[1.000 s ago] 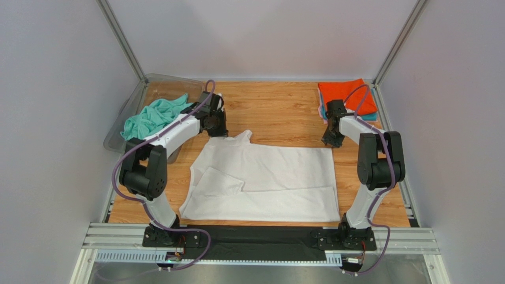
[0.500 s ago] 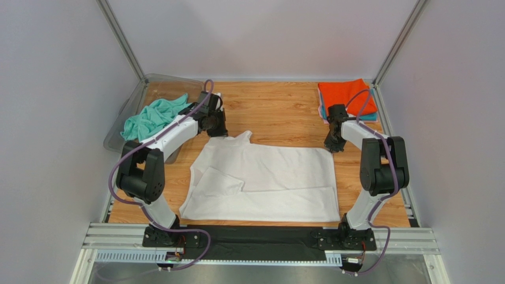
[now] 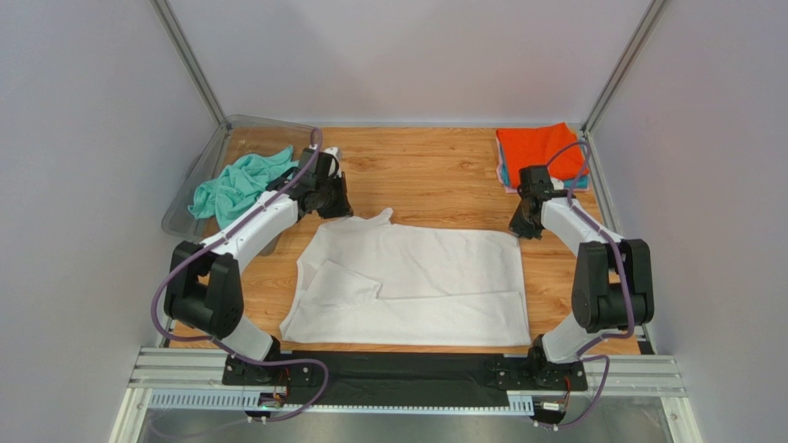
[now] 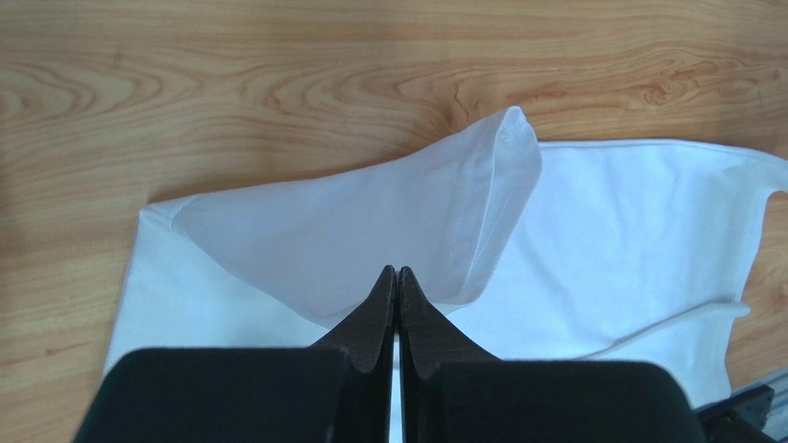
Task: Fold and stack the t-shirts
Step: Fold the tshirt
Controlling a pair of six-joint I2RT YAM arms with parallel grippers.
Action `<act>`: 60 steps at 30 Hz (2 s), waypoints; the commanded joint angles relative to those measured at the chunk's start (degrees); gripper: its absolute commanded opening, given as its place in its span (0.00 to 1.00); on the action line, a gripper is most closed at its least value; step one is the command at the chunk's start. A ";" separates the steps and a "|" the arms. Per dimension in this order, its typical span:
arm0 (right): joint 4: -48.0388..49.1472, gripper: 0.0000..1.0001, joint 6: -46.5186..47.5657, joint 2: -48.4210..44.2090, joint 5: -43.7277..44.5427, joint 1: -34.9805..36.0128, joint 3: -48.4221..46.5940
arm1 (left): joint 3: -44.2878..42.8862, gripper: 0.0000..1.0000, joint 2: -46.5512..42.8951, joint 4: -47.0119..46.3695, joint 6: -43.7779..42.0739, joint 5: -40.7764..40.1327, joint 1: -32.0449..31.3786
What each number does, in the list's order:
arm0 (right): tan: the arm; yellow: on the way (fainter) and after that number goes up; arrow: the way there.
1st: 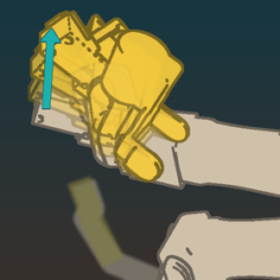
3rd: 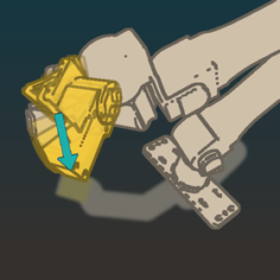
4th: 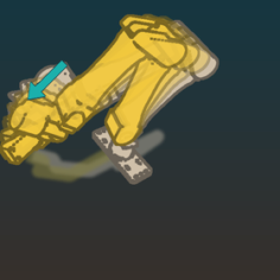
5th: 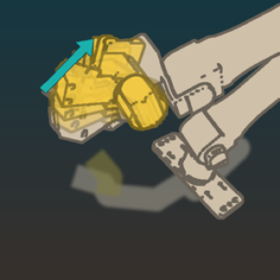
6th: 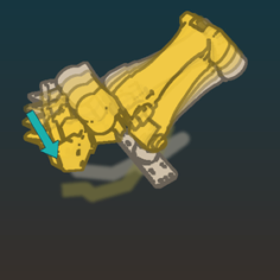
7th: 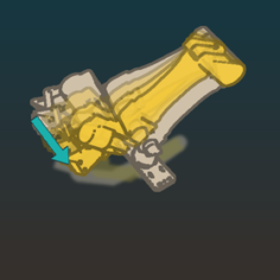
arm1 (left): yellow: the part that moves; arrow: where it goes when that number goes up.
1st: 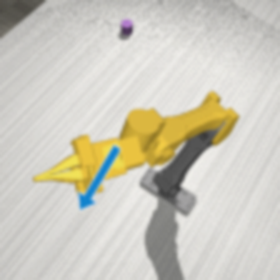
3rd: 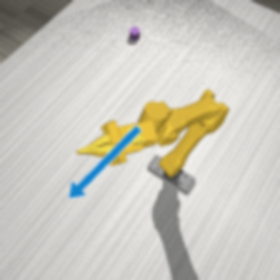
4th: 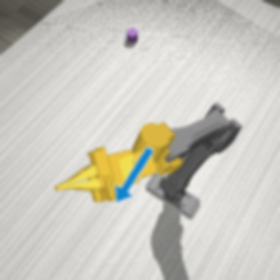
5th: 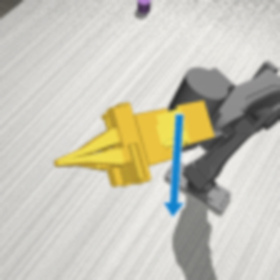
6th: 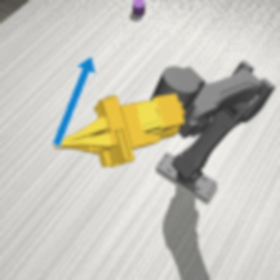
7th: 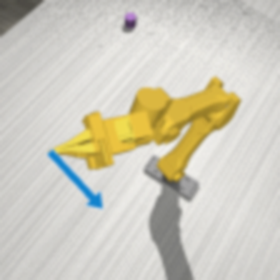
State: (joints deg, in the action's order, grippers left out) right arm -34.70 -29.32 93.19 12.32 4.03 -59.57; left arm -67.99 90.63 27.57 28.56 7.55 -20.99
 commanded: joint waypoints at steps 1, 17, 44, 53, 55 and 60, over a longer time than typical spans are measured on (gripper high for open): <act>0.51 0.00 1.20 -5.11 -0.98 0.71 2.43 | 3.46 0.00 -5.19 -1.29 1.15 1.50 -0.28; -5.20 0.00 2.86 -19.70 -0.54 0.98 8.24 | 24.30 0.00 -35.23 4.50 7.39 1.24 -0.28; -7.49 0.04 2.78 -25.51 -3.26 0.98 15.27 | 38.27 0.08 -62.85 23.57 17.14 9.15 -0.63; -9.60 0.60 -0.56 -27.88 -3.44 0.98 17.56 | 38.89 0.78 -68.21 34.04 21.71 7.48 -0.80; -10.04 0.73 -0.39 -28.85 -3.88 0.98 17.12 | 38.81 1.00 -68.31 33.60 21.72 7.65 -0.80; -9.17 1.00 3.20 -32.36 -11.40 1.24 16.07 | 37.93 1.00 -64.63 29.23 20.49 9.31 -0.80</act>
State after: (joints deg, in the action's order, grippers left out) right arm -44.29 -28.58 63.86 6.76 4.80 -41.98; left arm -28.82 23.53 59.72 49.17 14.61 -21.69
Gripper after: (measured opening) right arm 0.989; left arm 0.993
